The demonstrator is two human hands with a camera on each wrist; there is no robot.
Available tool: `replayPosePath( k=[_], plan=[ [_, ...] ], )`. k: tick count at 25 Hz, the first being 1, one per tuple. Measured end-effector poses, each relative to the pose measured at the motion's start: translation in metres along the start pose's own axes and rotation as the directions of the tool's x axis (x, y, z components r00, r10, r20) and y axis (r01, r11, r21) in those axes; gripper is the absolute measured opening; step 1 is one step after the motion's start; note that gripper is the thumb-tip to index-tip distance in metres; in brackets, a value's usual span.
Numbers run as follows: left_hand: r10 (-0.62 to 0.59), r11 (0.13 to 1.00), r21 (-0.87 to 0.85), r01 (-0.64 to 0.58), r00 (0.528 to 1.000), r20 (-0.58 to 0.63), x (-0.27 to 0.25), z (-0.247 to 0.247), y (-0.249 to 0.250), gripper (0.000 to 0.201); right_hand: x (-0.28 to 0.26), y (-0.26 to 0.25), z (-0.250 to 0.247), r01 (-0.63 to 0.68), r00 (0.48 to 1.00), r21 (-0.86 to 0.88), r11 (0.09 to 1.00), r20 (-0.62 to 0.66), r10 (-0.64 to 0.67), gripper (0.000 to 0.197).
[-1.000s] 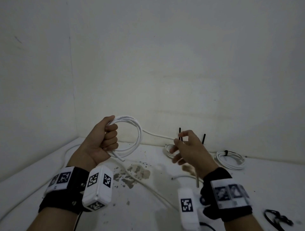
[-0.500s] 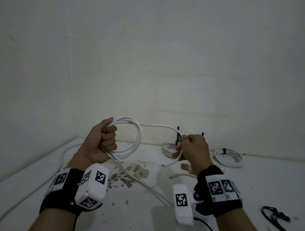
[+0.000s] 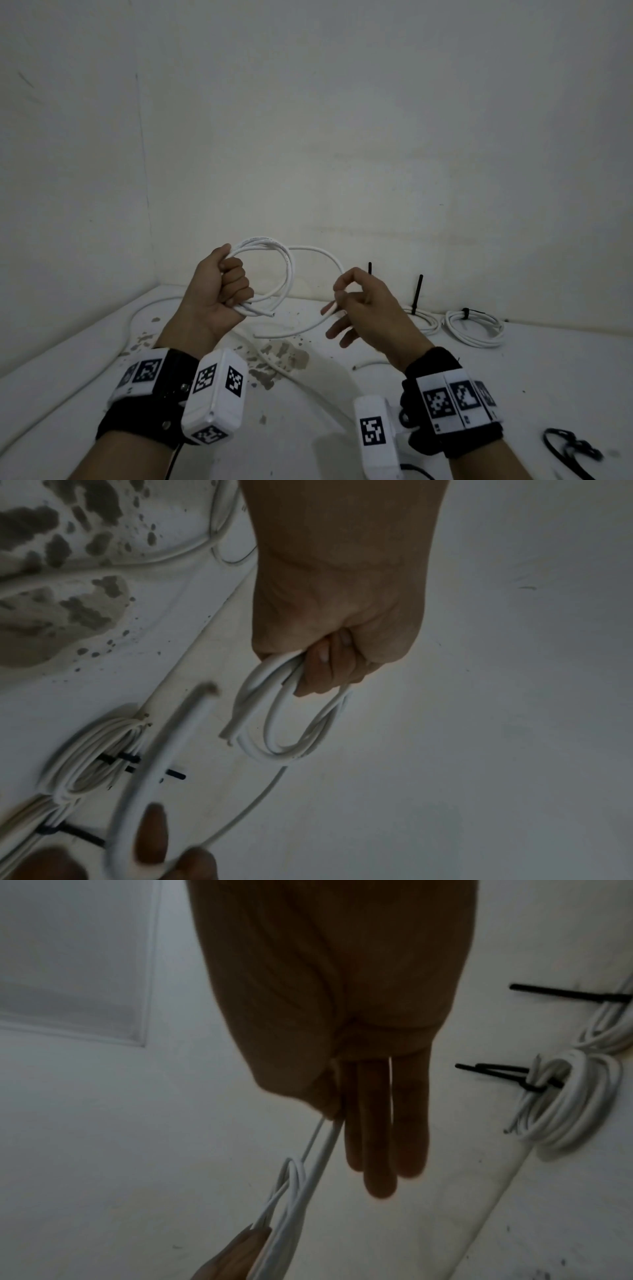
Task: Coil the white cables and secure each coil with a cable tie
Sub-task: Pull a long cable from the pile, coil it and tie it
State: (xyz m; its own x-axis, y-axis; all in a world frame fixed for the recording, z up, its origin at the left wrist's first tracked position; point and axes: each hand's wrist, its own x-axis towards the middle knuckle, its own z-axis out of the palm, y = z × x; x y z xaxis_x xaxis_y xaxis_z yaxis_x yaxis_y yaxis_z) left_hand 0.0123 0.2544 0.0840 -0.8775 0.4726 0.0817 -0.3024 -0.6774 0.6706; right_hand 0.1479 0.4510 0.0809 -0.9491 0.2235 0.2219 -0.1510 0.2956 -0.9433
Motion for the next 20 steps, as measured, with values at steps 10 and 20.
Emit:
replayPosePath(
  k=[10, 20],
  plan=[
    [-0.018, 0.931, -0.359, 0.063, 0.992, 0.127, 0.0, 0.0, -0.007, 0.054, 0.001, 0.001, 0.002, 0.289, 0.946, -0.463, 0.838, 0.003, -0.324, 0.011],
    [0.071, 0.997, 0.027, -0.068, 0.993, -0.096, -0.012, 0.052, -0.041, 0.049, -0.004, -0.002, 0.043, 0.367, 0.891, -0.605, 0.707, 0.008, -0.455, 0.016]
  ],
)
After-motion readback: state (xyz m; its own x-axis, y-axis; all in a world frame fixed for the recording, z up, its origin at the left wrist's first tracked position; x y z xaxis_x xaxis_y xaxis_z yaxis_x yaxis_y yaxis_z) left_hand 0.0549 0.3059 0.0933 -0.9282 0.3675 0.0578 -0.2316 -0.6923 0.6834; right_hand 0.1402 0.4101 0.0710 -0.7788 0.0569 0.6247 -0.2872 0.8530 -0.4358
